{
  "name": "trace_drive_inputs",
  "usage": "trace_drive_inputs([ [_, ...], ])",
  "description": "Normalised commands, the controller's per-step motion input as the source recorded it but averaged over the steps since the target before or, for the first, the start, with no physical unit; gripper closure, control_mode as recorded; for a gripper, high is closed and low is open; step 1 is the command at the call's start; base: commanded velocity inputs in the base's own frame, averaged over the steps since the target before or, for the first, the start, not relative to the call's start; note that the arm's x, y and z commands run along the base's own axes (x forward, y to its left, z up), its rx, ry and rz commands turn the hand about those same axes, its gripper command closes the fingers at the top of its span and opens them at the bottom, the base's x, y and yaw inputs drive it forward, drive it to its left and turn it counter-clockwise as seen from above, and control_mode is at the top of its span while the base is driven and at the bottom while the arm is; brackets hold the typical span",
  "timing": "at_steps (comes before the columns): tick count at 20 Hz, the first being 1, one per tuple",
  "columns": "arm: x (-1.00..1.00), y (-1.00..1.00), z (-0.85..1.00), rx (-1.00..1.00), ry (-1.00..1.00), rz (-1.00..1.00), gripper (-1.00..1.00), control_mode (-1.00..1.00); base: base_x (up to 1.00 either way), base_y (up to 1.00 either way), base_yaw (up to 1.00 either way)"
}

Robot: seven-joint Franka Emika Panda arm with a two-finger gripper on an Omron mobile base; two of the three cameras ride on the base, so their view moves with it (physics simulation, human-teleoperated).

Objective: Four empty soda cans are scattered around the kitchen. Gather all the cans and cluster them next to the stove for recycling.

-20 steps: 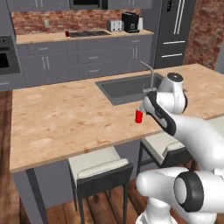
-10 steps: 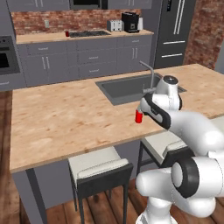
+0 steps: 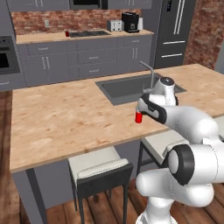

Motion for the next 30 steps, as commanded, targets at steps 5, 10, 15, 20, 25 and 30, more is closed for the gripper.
trace_drive_inputs([
  [5, 0.3, -0.03, -0.1, 0.0, 0.0, 0.0, -1.0, -1.0, 0.0, 0.0, 0.0],
  [10, 0.22, -0.13, -0.1, 0.0, 0.0, 0.0, -1.0, -1.0, 0.0, 0.0, 0.0],
  [15, 0.23, -0.05, -0.11, 0.0, 0.0, 0.0, -1.0, -1.0, 0.0, 0.0, 0.0],
  [20, 0.2, 0.0, -0.16, 0.0, 0.0, 0.0, -1.0, -1.0, 0.0, 0.0, 0.0],
  [25, 0.06, 0.0, -0.13, 0.0, 0.0, 0.0, -1.0, -1.0, 0.0, 0.0, 0.0],
  [30, 0.1, 0.0, -0.08, 0.0, 0.0, 0.0, -1.0, -1.0, 0.0, 0.0, 0.0],
])
